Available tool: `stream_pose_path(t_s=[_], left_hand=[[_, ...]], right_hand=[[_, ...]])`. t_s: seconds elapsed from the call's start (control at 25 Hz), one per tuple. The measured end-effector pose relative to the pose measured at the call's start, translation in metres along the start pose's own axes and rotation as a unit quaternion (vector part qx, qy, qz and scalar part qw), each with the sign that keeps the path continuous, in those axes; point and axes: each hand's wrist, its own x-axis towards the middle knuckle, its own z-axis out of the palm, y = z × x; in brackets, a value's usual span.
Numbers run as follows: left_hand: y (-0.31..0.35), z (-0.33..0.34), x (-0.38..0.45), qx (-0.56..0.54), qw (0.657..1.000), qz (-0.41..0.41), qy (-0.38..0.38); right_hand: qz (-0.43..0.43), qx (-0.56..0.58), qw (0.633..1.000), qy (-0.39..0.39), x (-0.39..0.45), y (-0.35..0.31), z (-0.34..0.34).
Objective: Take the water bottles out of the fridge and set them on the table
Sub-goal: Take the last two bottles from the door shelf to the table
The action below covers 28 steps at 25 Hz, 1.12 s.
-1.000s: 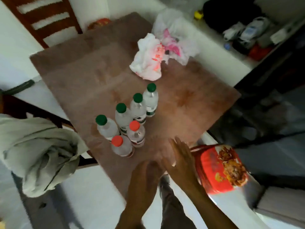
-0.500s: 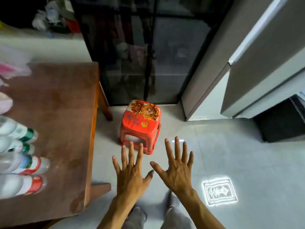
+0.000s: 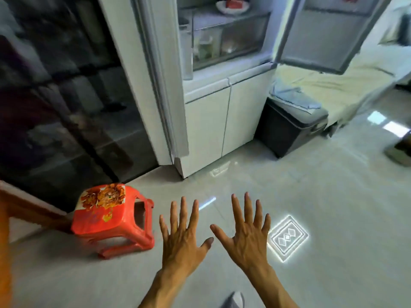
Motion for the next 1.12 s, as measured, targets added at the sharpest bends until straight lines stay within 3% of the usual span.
stream_pose_path(t_s=[0.24, 0.52, 0.8, 1.12], left_hand=[[0.152, -0.03, 0.088, -0.014, 0.992, 0.12, 0.046], [0.289, -0.059, 0.212, -0.065, 0.975, 0.177, 0.115], [0.382, -0.073, 0.374, -0.15, 0.953, 0.201, 0.172], [0.473, -0.095, 0.57, -0.185, 0.944, 0.217, 0.167]], right_hand=[[0.072, 0.044, 0.991, 0.107, 0.064, 0.111, -0.09], [0.098, 0.068, 0.96, 0.253, 0.161, 0.192, -0.19], [0.118, 0.069, 0.953, 0.271, 0.325, 0.251, -0.226], [0.161, 0.073, 0.94, 0.292, 0.5, 0.316, -0.257]])
